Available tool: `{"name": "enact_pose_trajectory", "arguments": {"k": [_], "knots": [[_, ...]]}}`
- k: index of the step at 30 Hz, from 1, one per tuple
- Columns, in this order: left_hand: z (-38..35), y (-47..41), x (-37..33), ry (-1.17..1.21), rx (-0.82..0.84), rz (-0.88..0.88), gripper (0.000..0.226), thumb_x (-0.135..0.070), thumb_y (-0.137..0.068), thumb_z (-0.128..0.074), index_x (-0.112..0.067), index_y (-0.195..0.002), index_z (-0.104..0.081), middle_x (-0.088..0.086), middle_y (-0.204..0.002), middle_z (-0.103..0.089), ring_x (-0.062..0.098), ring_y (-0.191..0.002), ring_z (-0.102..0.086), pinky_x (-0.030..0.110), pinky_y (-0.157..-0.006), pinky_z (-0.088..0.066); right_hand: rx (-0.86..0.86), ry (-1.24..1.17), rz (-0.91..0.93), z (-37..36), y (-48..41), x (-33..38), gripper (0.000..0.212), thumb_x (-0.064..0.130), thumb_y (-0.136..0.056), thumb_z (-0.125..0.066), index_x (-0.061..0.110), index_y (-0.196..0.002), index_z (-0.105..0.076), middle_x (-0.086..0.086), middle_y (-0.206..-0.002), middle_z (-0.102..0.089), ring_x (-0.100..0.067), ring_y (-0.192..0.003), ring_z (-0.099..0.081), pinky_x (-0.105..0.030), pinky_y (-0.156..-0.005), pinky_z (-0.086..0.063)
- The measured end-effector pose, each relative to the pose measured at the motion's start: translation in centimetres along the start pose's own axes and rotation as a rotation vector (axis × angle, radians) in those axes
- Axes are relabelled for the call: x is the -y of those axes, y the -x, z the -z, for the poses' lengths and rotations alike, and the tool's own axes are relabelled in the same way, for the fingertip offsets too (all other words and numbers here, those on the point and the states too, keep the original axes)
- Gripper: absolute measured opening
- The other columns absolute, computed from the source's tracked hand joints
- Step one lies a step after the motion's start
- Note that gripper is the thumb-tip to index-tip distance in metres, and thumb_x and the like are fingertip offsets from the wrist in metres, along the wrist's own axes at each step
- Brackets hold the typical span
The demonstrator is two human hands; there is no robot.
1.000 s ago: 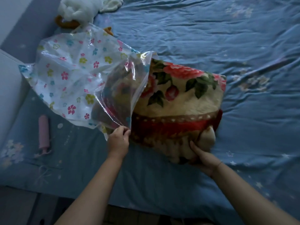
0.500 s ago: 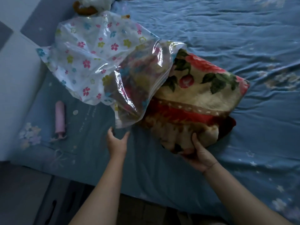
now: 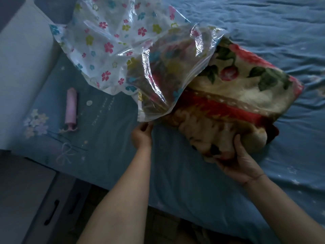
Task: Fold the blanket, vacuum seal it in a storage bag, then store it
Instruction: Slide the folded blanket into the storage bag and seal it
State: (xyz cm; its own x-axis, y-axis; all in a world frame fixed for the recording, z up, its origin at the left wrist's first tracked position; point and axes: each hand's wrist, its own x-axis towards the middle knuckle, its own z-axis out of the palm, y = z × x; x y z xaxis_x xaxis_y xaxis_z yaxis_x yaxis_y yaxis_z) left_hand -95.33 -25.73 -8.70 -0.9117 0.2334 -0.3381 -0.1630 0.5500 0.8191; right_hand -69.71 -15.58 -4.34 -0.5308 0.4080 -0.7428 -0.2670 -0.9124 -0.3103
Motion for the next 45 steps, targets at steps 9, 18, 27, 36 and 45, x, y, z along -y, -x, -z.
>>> {"name": "enact_pose_trajectory", "arguments": {"k": [9, 18, 27, 36, 45], "knots": [[-0.3, 0.2, 0.1, -0.111, -0.081, -0.085, 0.021, -0.013, -0.093, -0.062, 0.005, -0.089, -0.071, 0.022, -0.092, -0.071, 0.022, -0.081, -0.06, 0.023, -0.061, -0.029, 0.028, -0.009, -0.054, -0.6, 0.0, 0.3, 0.091, 0.048, -0.048, -0.087, 0.014, -0.126, -0.056, -0.012, -0.121, -0.066, -0.029, -0.104, -0.067, -0.037, -0.069, -0.059], [-1.3, 8.1, 0.3, 0.021, 0.07, -0.152, 0.016, -0.011, -0.092, -0.063, 0.0, -0.084, -0.069, 0.012, -0.081, -0.068, 0.015, -0.077, -0.059, 0.024, -0.066, -0.043, 0.186, -0.12, -0.071, -7.6, -0.6, 1.9, 0.118, 0.041, -0.014, -0.094, 0.013, -0.124, -0.059, -0.016, -0.121, -0.065, -0.036, -0.109, -0.06, -0.031, -0.064, -0.058], [1.6, 10.2, 2.5, -0.051, 0.245, -0.017, 0.011, -0.004, -0.087, -0.068, -0.005, -0.098, -0.072, 0.005, -0.095, -0.07, 0.013, -0.087, -0.062, 0.016, -0.071, -0.043, 0.071, 0.136, -0.226, -2.6, -0.6, -3.0, 0.079, 0.048, -0.07, -0.068, 0.01, -0.136, -0.048, -0.016, -0.127, -0.061, -0.028, -0.099, -0.068, -0.038, -0.067, -0.059], [4.1, 11.4, -1.3, -0.128, -0.288, -0.296, 0.028, -0.02, -0.087, -0.069, -0.012, -0.106, -0.05, 0.005, -0.109, -0.052, 0.023, -0.102, -0.054, 0.039, -0.087, -0.048, 0.117, 0.316, -0.109, 0.8, 0.2, -1.6, 0.102, 0.057, -0.04, -0.09, 0.014, -0.127, -0.058, -0.009, -0.123, -0.065, -0.026, -0.116, -0.058, -0.04, -0.098, -0.047], [-6.8, 5.5, -16.2, -0.687, 0.124, -0.814, 0.068, -0.04, -0.087, -0.068, -0.015, -0.145, -0.043, 0.007, -0.15, -0.04, 0.025, -0.138, -0.037, 0.039, -0.113, -0.027, -0.399, 0.539, 0.604, 0.5, -3.3, 13.2, 0.144, 0.084, -0.03, -0.07, 0.014, -0.147, -0.025, -0.015, -0.144, -0.042, -0.029, -0.129, -0.045, -0.046, -0.106, -0.04]]}}
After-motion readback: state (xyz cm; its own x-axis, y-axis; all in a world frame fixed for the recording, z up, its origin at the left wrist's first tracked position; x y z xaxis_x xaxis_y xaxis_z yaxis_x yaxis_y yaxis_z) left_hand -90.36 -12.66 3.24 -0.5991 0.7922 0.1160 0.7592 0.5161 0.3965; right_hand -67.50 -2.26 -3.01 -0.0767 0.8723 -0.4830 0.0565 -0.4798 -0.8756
